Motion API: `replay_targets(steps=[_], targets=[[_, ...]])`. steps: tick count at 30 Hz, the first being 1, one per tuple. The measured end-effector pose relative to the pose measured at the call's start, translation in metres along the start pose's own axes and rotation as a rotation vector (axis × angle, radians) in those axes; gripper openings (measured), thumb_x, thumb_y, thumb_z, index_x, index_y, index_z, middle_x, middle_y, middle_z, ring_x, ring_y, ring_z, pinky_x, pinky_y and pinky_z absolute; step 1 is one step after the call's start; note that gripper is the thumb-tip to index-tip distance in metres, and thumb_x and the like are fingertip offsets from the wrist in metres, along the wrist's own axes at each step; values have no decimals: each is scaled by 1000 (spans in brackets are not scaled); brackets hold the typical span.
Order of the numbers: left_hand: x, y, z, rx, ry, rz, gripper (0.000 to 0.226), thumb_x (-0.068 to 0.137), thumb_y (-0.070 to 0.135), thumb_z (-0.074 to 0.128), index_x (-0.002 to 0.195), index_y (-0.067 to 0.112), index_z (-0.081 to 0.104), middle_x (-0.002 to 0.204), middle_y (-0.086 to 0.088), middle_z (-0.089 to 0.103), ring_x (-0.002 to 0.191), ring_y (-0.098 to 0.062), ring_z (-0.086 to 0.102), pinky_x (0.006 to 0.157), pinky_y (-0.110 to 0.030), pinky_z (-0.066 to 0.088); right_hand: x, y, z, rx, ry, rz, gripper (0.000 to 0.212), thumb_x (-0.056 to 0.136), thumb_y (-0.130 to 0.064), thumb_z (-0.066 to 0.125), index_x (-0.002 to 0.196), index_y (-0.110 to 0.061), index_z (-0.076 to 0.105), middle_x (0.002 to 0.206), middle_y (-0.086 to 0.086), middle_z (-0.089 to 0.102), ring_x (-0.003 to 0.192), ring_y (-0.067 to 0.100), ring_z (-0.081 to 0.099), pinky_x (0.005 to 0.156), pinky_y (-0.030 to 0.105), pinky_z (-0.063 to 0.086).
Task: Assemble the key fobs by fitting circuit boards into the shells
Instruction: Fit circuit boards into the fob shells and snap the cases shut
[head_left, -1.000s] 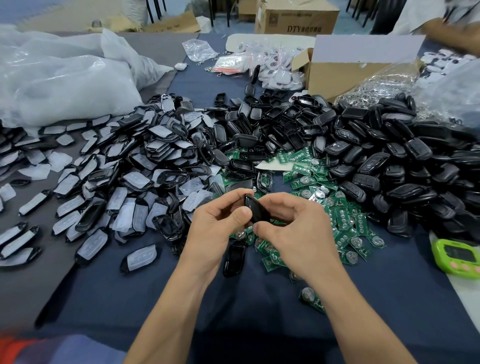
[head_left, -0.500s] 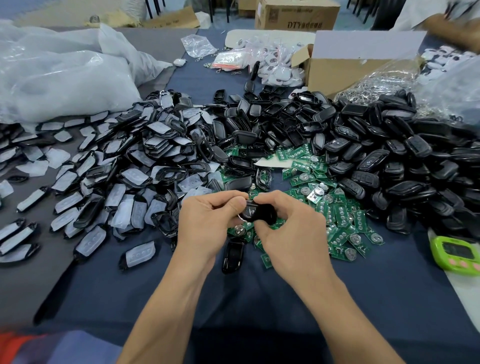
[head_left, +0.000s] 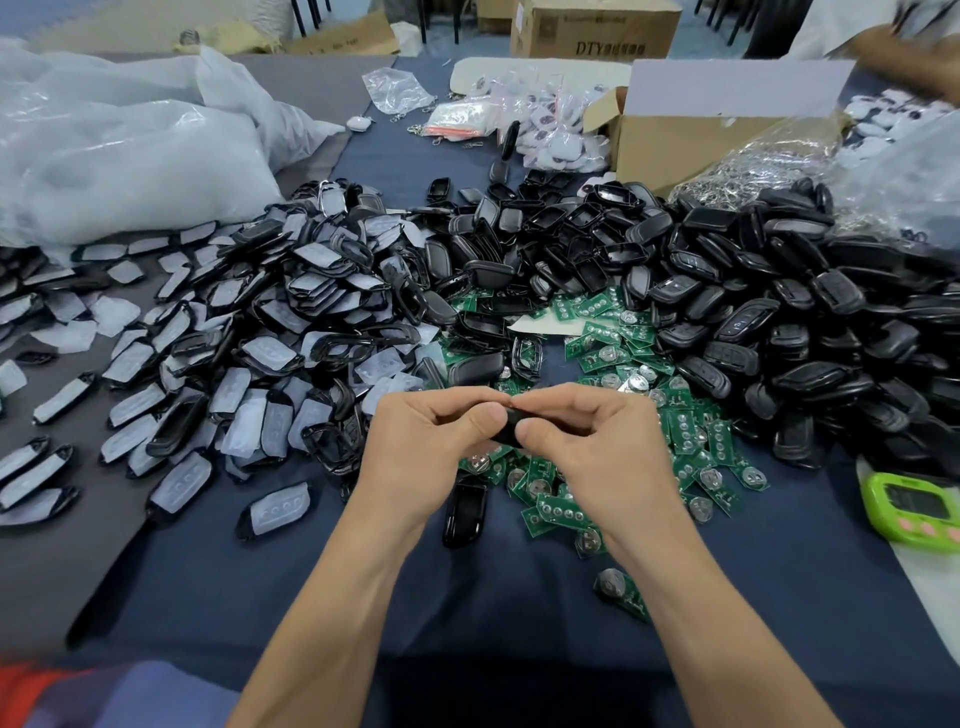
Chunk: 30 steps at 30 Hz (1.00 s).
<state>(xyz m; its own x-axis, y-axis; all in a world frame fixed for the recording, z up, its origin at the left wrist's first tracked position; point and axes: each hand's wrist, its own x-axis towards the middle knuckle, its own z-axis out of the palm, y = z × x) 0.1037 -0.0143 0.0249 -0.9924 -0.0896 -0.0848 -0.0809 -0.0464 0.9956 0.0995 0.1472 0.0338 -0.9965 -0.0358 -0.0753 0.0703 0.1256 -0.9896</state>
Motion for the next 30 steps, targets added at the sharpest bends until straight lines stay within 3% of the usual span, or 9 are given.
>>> replay_targets(steps=[3, 5, 9, 12, 15, 19, 23, 27, 30], targets=[[0, -2, 0, 66, 36, 66, 26, 90, 2, 77, 90, 26, 86, 88, -4, 82, 91, -35, 77, 87, -51, 63, 1, -2, -5, -142, -2, -2, 21, 82, -12, 83, 90, -31, 81, 84, -17, 79, 81, 3, 76, 79, 30, 60], [-1, -2, 0, 100, 48, 111, 25, 87, 3, 80, 92, 28, 85, 89, -1, 82, 92, -33, 77, 88, -56, 62, 1, -5, -8, -214, -20, -17, 17, 84, -17, 83, 90, -33, 81, 81, -19, 78, 78, 3, 75, 76, 29, 60], [0, 1, -2, 97, 28, 171, 17, 82, 18, 80, 95, 29, 84, 90, 0, 82, 89, -32, 77, 87, -54, 62, 0, -11, -10, -211, -33, -105, 21, 84, -14, 82, 90, -35, 82, 77, -19, 77, 72, 3, 74, 68, 21, 58], [0, 2, -1, 65, 37, 155, 17, 81, 24, 78, 95, 32, 85, 92, 1, 82, 88, -19, 76, 85, -44, 64, -1, -11, -7, -175, 1, -117, 23, 84, -14, 83, 87, -36, 82, 75, -17, 77, 70, 2, 73, 65, 19, 57], [-1, 1, 3, -104, 36, 50, 20, 84, 27, 72, 100, 30, 84, 104, -1, 82, 101, -16, 76, 87, -32, 63, -2, -10, 0, 46, 91, -25, 32, 86, -10, 81, 80, -41, 83, 74, -5, 78, 67, 8, 69, 67, 30, 58], [-4, 0, 13, -146, -35, -30, 24, 89, 31, 65, 98, 17, 83, 107, -5, 80, 105, -20, 72, 102, -41, 58, -5, -9, 10, 340, 129, 175, 20, 87, -10, 80, 77, -27, 84, 74, -2, 76, 63, 7, 60, 56, 18, 48], [-6, 2, 30, -214, 67, -49, 44, 94, 41, 63, 87, -1, 74, 96, -16, 68, 92, -25, 60, 88, -49, 50, -11, -7, 20, 508, 74, 275, 27, 91, -6, 72, 71, -20, 83, 75, 3, 74, 63, 12, 57, 57, 21, 47], [-9, 9, 39, -279, 171, -75, 47, 86, 58, 60, 83, 17, 82, 96, -7, 78, 86, -21, 72, 71, -36, 56, -16, -9, 25, 561, -14, 280, 30, 92, -2, 69, 72, -18, 83, 76, 6, 76, 62, 12, 66, 58, 21, 54], [-10, 12, 42, -289, 220, -91, 44, 94, 55, 57, 82, 23, 85, 95, -6, 82, 83, -18, 78, 57, -26, 58, -17, -9, 27, 560, -44, 259, 30, 93, -1, 68, 73, -17, 84, 75, 6, 76, 60, 11, 66, 59, 21, 56]])
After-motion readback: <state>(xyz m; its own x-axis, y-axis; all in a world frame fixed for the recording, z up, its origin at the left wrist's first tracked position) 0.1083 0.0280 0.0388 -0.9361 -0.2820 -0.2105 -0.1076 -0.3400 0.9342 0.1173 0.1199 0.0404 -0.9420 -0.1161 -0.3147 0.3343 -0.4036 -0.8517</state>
